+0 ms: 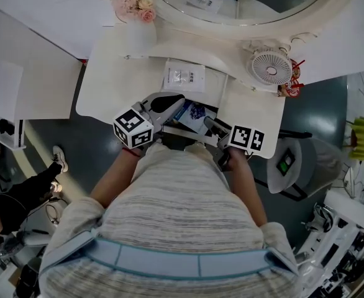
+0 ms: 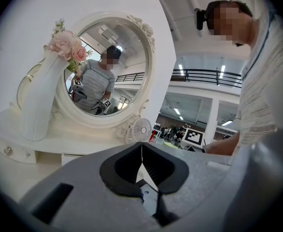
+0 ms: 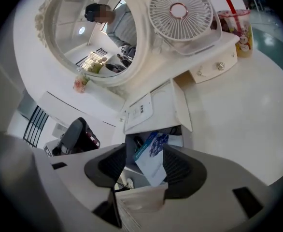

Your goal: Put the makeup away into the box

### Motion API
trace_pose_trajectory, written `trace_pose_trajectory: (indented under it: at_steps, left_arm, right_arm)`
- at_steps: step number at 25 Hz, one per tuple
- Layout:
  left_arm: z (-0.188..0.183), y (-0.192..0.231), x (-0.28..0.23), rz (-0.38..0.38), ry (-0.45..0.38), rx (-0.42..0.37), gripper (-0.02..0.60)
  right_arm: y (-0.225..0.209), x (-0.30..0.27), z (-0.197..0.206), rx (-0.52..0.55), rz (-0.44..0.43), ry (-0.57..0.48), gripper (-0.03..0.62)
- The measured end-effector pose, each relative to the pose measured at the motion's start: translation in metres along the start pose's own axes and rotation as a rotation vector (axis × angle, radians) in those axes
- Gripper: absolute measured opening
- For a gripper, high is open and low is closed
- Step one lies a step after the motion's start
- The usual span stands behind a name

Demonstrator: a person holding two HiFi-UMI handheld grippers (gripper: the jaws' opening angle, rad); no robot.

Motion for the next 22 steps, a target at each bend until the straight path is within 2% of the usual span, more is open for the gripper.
trace_pose_trajectory:
  at_steps: [2, 4, 7, 9, 11, 13, 20, 22]
  left_arm:
    - [-0.001, -0.001, 0.001, -0.002, -0.003, 0.0, 0.015]
    - [-0.002, -0.001, 0.002, -0.003, -0.006, -0.001, 0.014]
    - [-0.006, -0.003, 0.004, 0.002, -0.016, -0.009, 0.015]
    - [-0.011, -0.005, 0.005, 0.007, -0.024, -0.02, 0.014]
    - [-0.017, -0.008, 0.006, 0.013, -0.034, -0.032, 0.014]
    - [-0.023, -0.012, 0.007, 0.019, -0.045, -0.043, 0.015]
    - [-0.046, -0.025, 0.015, 0.032, -0.08, -0.102, 0.015]
    - [-0.052, -0.028, 0.017, 0.034, -0.086, -0.118, 0.015]
  right_arm:
    - [0.005, 0.013, -0.006, 0.04, 0.006, -0.039, 0.199]
    - [0.02, 0.03, -0.019, 0.132, -0.014, -0.123, 0.199]
    - [0.061, 0.059, -0.043, 0.402, -0.029, -0.29, 0.196]
    - [0.088, 0.075, -0.053, 0.608, 0.025, -0.373, 0.193]
    - [0.109, 0.086, -0.059, 0.756, 0.082, -0.423, 0.183]
    - [0.123, 0.093, -0.062, 0.824, 0.1, -0.464, 0.167]
    - [0.157, 0.111, -0.066, 0.921, 0.067, -0.549, 0.137]
    - [0.162, 0.115, -0.066, 0.94, 0.067, -0.571, 0.111]
Point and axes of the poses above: the fingertips, and each gripper's own axes: x backward along the fingers, y to its left, z out of its underside, the point moved 3 cm from there along x, backward along the fingers, and after that the axes turned 10 degrees about y, right-handed, at the moved point
